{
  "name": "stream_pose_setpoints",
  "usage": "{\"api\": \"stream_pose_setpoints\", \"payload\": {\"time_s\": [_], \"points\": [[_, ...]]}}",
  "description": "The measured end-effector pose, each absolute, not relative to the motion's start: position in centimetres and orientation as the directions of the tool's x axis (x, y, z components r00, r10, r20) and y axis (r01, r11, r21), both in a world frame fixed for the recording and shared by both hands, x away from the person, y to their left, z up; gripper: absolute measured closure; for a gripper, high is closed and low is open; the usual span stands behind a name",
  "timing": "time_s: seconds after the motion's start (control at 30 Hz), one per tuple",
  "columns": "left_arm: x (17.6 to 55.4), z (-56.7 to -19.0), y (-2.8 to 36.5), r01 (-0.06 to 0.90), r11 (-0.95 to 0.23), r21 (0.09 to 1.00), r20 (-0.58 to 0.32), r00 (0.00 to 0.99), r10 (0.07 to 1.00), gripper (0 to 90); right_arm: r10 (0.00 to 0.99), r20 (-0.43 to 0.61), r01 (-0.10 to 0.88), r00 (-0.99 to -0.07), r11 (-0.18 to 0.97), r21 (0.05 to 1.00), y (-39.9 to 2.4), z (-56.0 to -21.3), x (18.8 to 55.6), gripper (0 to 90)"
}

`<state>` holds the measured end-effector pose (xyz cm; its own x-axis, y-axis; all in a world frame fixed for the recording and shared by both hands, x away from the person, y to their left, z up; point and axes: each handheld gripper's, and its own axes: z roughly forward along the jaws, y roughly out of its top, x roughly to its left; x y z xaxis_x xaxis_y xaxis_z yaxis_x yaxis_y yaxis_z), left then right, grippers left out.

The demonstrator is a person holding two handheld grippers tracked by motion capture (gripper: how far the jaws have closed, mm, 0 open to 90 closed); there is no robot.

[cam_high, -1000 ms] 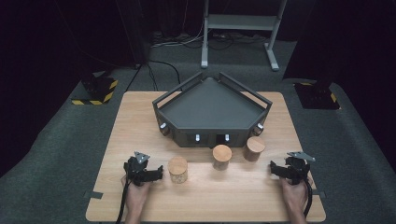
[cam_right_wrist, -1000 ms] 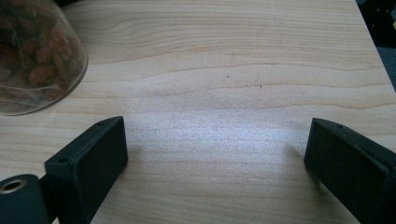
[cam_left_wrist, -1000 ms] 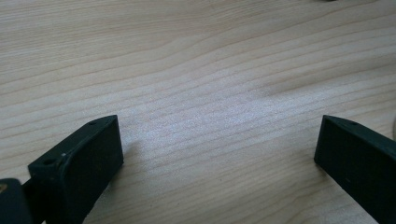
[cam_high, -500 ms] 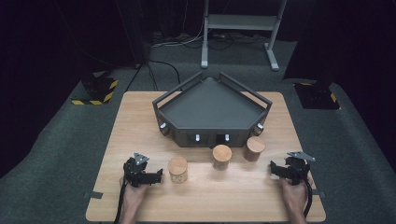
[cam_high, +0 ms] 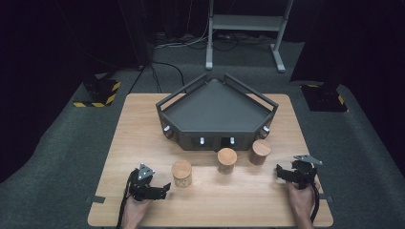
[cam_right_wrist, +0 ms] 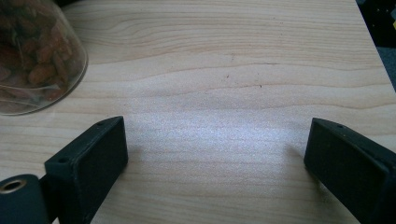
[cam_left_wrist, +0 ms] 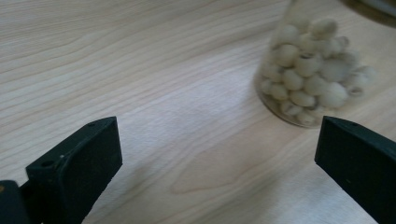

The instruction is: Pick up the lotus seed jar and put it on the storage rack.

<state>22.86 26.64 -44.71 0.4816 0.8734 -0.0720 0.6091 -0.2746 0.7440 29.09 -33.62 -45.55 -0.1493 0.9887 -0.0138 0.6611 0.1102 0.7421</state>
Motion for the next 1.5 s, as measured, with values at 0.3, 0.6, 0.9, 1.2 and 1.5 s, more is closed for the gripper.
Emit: {"api": "stream_pose_setpoints", "payload": {"time_s": [0.3, 0.6, 0.9, 1.2, 1.5], "points": [[23.1, -44.7, 24.8, 0.591, -0.334, 0.735, -0.062, 0.548, 0.834, 0.7, 0.989, -0.014, 0.661, -0.149, 0.11, 0.742, -33.6, -45.5, 29.1, 5.7], [23.5, -45.0, 23.3, 0.582, -0.344, 0.737, -0.062, 0.565, 0.823, 0.9, 0.989, -0.014, 0.661, -0.149, 0.11, 0.742, -33.6, -45.5, 29.1, 5.7], [24.1, -45.0, 21.7, 0.565, -0.349, 0.747, -0.053, 0.574, 0.817, 3.7, 0.989, -0.014, 0.661, -0.149, 0.11, 0.742, -33.6, -45.5, 29.1, 5.8], [24.8, -44.8, 20.7, 0.548, -0.35, 0.76, -0.03, 0.567, 0.823, 9.4, 0.989, -0.013, 0.661, -0.149, 0.11, 0.742, -33.6, -45.5, 29.1, 5.8], [25.0, -44.8, 20.2, 0.534, -0.332, 0.777, -0.029, 0.557, 0.83, 15.1, 0.989, -0.014, 0.661, -0.15, 0.11, 0.742, -33.6, -45.5, 29.1, 5.8]]}}
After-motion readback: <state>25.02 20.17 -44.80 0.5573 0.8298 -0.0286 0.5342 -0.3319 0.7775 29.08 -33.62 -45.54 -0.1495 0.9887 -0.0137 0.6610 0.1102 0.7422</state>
